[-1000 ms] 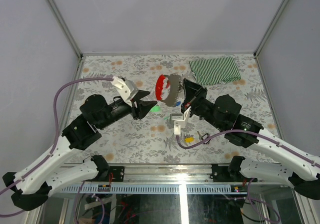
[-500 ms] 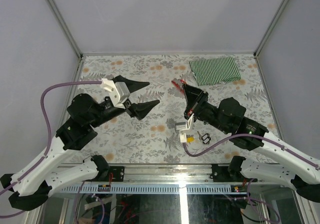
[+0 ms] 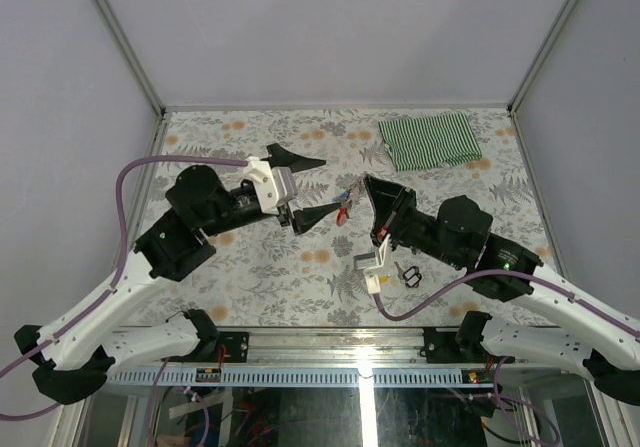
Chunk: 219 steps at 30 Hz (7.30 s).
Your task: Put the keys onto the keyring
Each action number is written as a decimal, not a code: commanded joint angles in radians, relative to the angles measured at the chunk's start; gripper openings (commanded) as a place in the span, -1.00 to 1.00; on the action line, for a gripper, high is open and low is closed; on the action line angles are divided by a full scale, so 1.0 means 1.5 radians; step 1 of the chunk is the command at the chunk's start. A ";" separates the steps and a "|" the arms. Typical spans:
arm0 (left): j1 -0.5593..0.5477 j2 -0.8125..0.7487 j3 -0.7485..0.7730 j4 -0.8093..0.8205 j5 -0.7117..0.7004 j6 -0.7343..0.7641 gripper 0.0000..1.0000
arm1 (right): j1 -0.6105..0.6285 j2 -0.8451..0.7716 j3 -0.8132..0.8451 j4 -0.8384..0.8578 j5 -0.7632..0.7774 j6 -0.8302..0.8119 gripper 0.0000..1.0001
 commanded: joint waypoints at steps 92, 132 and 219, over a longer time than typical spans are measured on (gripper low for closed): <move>-0.004 0.175 0.085 -0.046 -0.015 0.098 -1.00 | -0.001 -0.033 0.051 -0.019 -0.046 -0.035 -0.80; -0.017 -0.004 -0.200 0.246 -0.213 0.339 -1.00 | -0.006 0.194 0.348 -0.173 0.149 1.521 -0.20; -0.064 -0.006 -0.195 0.275 -0.277 0.297 -0.34 | -0.150 0.215 0.369 -0.107 -0.130 1.498 -1.00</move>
